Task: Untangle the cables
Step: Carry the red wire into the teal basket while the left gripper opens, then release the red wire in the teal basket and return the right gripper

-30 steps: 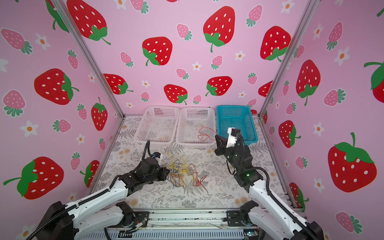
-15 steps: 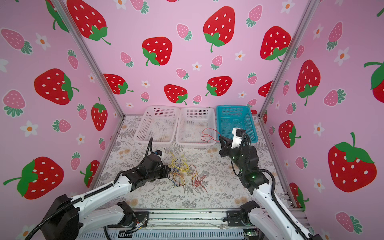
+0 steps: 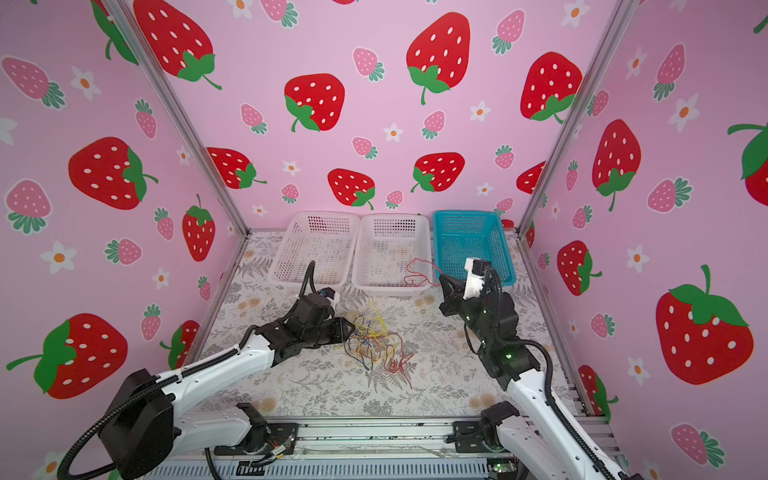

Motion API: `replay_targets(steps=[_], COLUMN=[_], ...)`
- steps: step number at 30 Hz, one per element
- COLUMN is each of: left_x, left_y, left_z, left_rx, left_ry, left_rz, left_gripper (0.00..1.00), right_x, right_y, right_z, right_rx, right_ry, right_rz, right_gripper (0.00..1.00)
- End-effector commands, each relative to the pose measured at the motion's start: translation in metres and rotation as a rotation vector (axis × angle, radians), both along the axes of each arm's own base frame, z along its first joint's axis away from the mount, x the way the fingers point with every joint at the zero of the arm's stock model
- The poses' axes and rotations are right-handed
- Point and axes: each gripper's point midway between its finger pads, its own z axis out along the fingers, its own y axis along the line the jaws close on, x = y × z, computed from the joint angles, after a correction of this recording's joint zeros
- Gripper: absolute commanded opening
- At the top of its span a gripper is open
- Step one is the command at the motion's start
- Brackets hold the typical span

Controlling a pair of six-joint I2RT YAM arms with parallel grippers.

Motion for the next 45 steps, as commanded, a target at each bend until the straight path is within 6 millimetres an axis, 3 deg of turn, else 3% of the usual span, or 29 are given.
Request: replay_targets(steps=[1,6,11,21,25,33,36,39,41,45], left_x=[0.004,0.002,-0.001,-0.004,-0.003,0.007,0.008,0.003,0.001,0.000], left_y=[-0.005,-0.002,0.005,0.026,0.037,0.059,0.067,0.068,0.070,0.084], left_z=[0.031,0.047,0.062,0.084,0.097,0.110,0.105,0.099,0.096,0.098], left_rx=[-0.020,-0.018,0.002,0.121,0.195,0.379,0.406,0.398,0.402,0.450], left_ry=[-0.051,-0.066,-0.082,-0.086,-0.106,-0.226,-0.250,-0.255,-0.266,-0.308], left_rz=[-0.024,-0.029,-0.022,0.001,-0.003,-0.041,-0.023,-0.037,-0.044,-0.016], left_gripper=[0.39,0.47,0.53,0.65,0.71,0.80,0.84,0.85,0.85,0.85], right_x=[0.016,0.040,0.066,0.121,0.144,0.174,0.184,0.189,0.186,0.178], right_y=[-0.018,-0.032,-0.073,-0.148,-0.160,-0.153,-0.143,-0.141,-0.143,-0.134], right_z=[0.007,0.006,0.006,-0.030,-0.045,-0.074,-0.076,-0.074,-0.072,-0.062], right_rx=[0.010,0.036,0.079,0.196,0.203,0.175,0.157,0.128,0.124,0.127], right_ry=[0.026,0.078,0.108,0.205,0.260,0.336,0.330,0.340,0.332,0.316], right_rz=[-0.121,-0.218,-0.447,-0.729,-0.747,-0.697,-0.628,-0.609,-0.623,-0.574], right_gripper=[0.00,0.00,0.00,0.00,0.00,0.00,0.13,0.41,0.55,0.63])
